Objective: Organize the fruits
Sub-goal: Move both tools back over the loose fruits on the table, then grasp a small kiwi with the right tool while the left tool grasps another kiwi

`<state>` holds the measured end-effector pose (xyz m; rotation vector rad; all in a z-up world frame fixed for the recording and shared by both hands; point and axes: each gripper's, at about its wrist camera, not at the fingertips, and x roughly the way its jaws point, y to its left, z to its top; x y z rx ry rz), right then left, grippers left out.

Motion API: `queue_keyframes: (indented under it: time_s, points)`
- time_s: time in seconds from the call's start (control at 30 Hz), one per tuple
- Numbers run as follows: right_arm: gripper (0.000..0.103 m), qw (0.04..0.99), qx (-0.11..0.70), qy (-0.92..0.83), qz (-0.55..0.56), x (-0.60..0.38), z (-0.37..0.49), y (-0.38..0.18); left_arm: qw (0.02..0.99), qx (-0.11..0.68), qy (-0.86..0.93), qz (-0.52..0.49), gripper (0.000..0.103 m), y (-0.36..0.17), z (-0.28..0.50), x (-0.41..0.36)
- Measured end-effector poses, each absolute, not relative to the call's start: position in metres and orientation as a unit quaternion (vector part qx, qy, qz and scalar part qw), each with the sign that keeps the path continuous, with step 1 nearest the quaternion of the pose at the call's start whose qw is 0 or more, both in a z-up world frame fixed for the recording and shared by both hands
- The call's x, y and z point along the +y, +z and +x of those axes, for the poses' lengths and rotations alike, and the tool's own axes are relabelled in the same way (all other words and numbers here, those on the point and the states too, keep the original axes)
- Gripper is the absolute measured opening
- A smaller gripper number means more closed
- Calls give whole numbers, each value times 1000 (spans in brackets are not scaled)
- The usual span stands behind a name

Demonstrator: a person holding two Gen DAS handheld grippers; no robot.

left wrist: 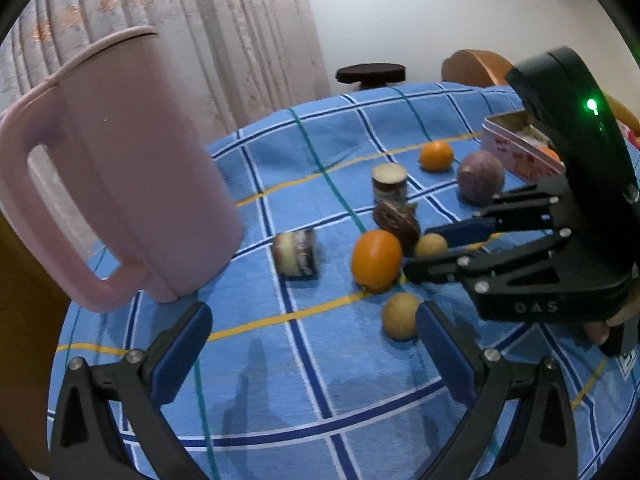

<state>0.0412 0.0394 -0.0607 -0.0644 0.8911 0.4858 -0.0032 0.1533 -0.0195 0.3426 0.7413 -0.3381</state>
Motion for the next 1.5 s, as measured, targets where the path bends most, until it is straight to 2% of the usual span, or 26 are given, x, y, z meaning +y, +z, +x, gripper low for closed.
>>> queue_keyframes:
  time_s: [0.23,0.4,0.5,0.53,0.63,0.7,0.73,1.03,1.27,1.5]
  points:
    - [27,888,407,214,-18,13,17,-49,898,358,-217,134,100,-17,-4,142]
    - [27,910,367,195,-2,-25,-7,-30,884,383,-219,154,82,-25,2,114]
    - [27,917,353,186,1,-38,-17,-26,875,409,-207,155,64,-34,11,108]
    - [27,917,352,185,2,-40,-18,-25,873,416,-204,150,55,-37,14,107]
    - [27,917,354,183,2,-48,-18,-25,873,421,-208,129,45,-39,17,108]
    - [27,916,357,182,5,-49,-16,-26,877,414,-206,133,35,-39,14,108]
    - [27,916,358,182,5,-50,-18,-25,878,412,-204,134,26,-40,14,108]
    - [27,921,347,177,13,-62,-22,-18,888,411,-179,101,26,-37,12,120]
    - [27,930,325,171,16,-76,-29,-8,928,326,-177,17,26,1,-4,140]
    - [27,948,290,130,11,-107,-34,8,944,272,-188,9,26,30,-9,89]
